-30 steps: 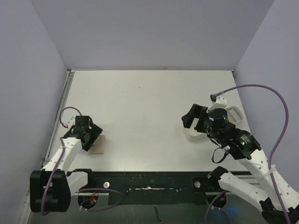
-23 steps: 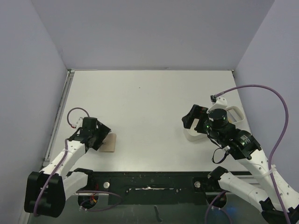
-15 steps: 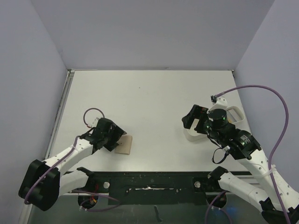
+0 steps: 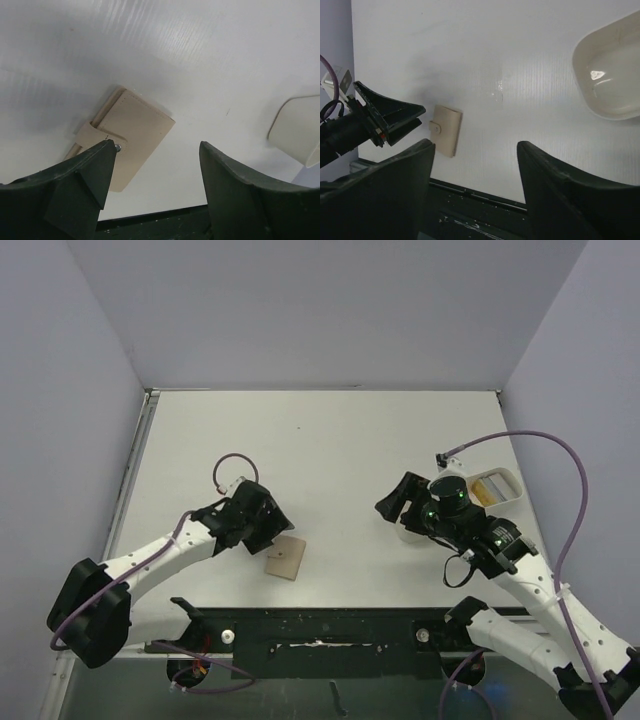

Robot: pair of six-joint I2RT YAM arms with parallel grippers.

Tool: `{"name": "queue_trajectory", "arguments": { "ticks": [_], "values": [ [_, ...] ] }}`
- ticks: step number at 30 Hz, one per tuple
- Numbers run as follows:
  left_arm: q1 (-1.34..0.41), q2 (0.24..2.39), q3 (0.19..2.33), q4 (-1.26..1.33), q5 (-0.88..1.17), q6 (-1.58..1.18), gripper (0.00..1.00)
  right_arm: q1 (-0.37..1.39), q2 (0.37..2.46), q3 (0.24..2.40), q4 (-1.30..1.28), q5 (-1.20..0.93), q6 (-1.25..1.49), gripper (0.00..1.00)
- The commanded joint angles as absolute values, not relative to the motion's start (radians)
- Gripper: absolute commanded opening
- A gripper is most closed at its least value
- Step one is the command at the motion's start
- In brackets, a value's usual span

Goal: Put the credit cards into the card holder
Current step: Move the card holder to the center of the board.

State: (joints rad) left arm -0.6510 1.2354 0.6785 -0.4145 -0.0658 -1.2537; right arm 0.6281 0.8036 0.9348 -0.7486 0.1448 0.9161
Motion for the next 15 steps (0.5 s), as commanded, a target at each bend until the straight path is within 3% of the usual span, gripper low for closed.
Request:
{"name": "queue_trajectory", "arguments": {
  "ticks": [1,4,15],
  "values": [
    [-0.645,1.194,0.749,-0.579,-0.160,-1.077,0.64,0.645,0.838,0.855,-0.550,0.021,1.032,0.62],
    [-0.643,1.172,0.724,-0.627,-0.181,-1.038,0.62,0.693,0.878,0.806,-0.466,0.023,1.067,0.56],
    [-0.647,1.151,0.564,-0.555,-0.052,-1.045,0.38,0.875,1.264,0.830,-0.167,0.047,1.106,0.50]
  ]
}}
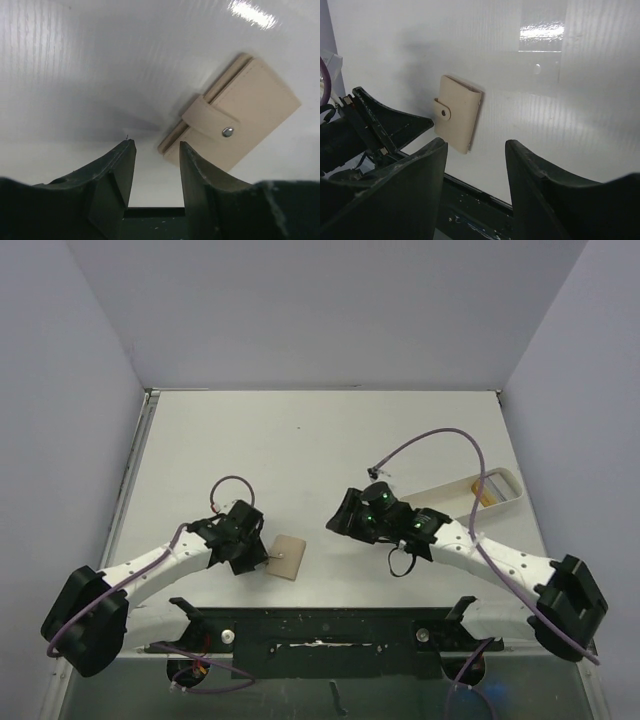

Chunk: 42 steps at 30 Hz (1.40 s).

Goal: Put the credit cards into the card holder
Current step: Move the card holder to the center of the board, then open the card holder at the center of the board.

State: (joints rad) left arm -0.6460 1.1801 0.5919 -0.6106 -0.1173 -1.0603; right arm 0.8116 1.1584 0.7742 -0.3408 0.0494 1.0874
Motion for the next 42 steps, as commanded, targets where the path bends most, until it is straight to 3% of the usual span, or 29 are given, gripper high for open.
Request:
{"name": "queue_trajectory", "arguments": {
  "ticks": [1,10,26,29,37,42],
  "values": [
    [-0.646,1.149,0.550,-0.529,-0.038,-1.050,0.37,0.888,1.303,0.840,-0.151,0.042,1.108,0.50],
    [-0.655,1.140,0.384,-0.195,0.181,-1.179,0.23,0.935,1.517,0.834,0.004,-0.021,1.113,0.42],
    [-0.657,1.175,0.417,-0.201,0.134,-1.163,0.23,0.918,1.656,0.808,0.092,-0.109,0.975,0.36],
    [-0.658,1.184,0.424,-0.206,0.130,-1.157,0.23,0.918,1.678,0.808,0.107,-0.128,0.972,0.30],
    [-0.658,1.185,0.463,-0.229,0.123,-1.130,0.29,0.919,1.647,0.811,0.106,-0.141,0.939,0.00],
    [-0.657,1.173,0.557,-0.302,0.100,-1.085,0.38,0.918,1.555,0.799,0.060,-0.091,0.923,0.00]
  ]
}}
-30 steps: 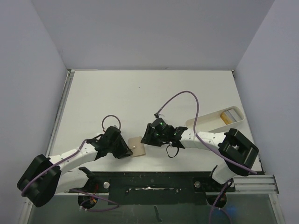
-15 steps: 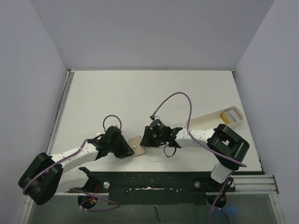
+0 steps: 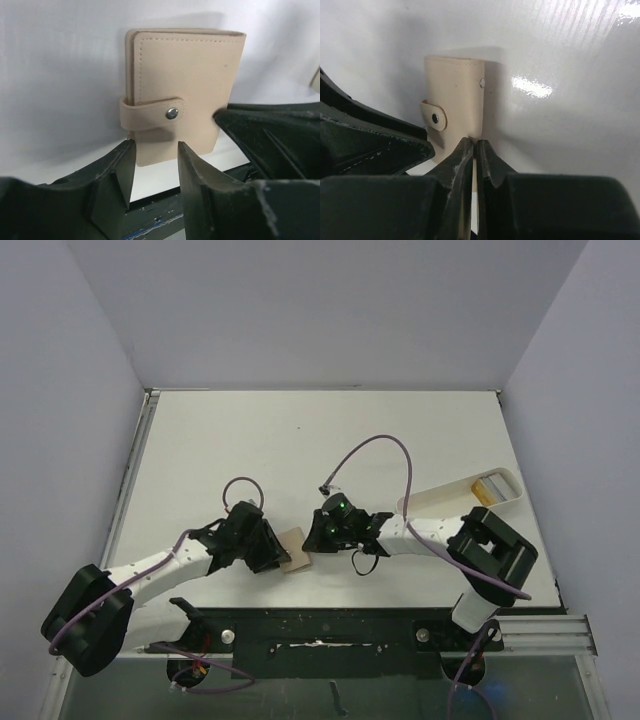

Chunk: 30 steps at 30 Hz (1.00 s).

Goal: Put the credit cards into the card holder
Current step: Open the card holder at the center of the board.

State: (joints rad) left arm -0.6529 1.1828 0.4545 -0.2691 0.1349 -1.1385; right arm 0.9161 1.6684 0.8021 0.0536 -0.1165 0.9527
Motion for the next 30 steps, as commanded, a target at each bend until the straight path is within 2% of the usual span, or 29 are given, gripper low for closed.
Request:
{"name": "queue_trajectory", "arguments": {
  "ticks": [1,10,17,23,30],
  "values": [
    [-0.657,1.170,0.579,-0.319,0.100,-1.072,0.38,0.918,1.534,0.800,0.042,-0.080,0.919,0.00],
    [-0.657,1.184,0.735,-0.327,0.133,-0.981,0.43,0.930,1.377,0.838,-0.145,0.009,0.882,0.00],
    [-0.658,1.259,0.734,-0.313,0.126,-0.957,0.43,0.940,1.315,0.825,-0.176,0.048,0.894,0.00],
    [-0.664,1.323,0.682,-0.179,0.285,-0.937,0.43,0.945,1.318,0.814,-0.163,0.049,0.902,0.00],
    [-0.673,1.346,0.634,-0.079,0.342,-0.950,0.46,0.951,1.341,0.818,-0.150,0.056,0.906,0.00]
  ]
}}
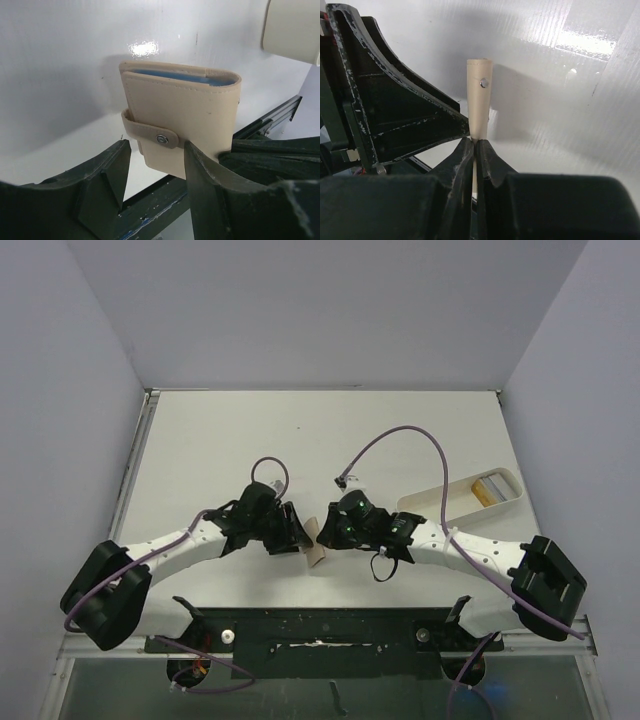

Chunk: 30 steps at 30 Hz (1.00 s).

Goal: Put the credit cards into the card holder
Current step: Open the card holder at the center of the board.

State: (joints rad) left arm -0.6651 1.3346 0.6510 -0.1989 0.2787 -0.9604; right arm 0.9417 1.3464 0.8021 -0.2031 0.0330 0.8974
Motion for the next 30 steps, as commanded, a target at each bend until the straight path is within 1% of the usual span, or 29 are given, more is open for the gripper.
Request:
{"name": "queue_trajectory", "arguments": {
  "ticks": [1,5,9,14,20,24,30],
  "values": [
    [-0.673,1.354,0.627,-0.076,0.344,-0.950,0.46,0.952,1.343,0.818,-0.145,0.054,0.905,0.00],
    [-0.682,1.385,0.612,-0.056,0.351,-0.949,0.46,0.955,1.358,0.827,-0.147,0.055,0.905,0.00],
    [-0.691,1.422,0.642,-0.147,0.274,-0.923,0.44,0.958,1.356,0.825,-0.147,0.061,0.907,0.00],
    [-0.694,1.439,0.653,-0.248,0.169,-0.899,0.37,0.964,1.347,0.824,-0.156,0.056,0.903,0.00],
    [-0.694,1.434,0.687,-0.303,0.083,-0.889,0.28,0.968,1.326,0.801,-0.159,0.055,0.904,0.00],
    [-0.693,1.432,0.687,-0.304,0.088,-0.890,0.26,0.968,1.328,0.785,-0.160,0.045,0.906,0.00],
    [-0.694,1.381,0.677,-0.274,0.133,-0.890,0.26,0.969,1.323,0.767,-0.164,0.056,0.912,0.00]
  ]
}}
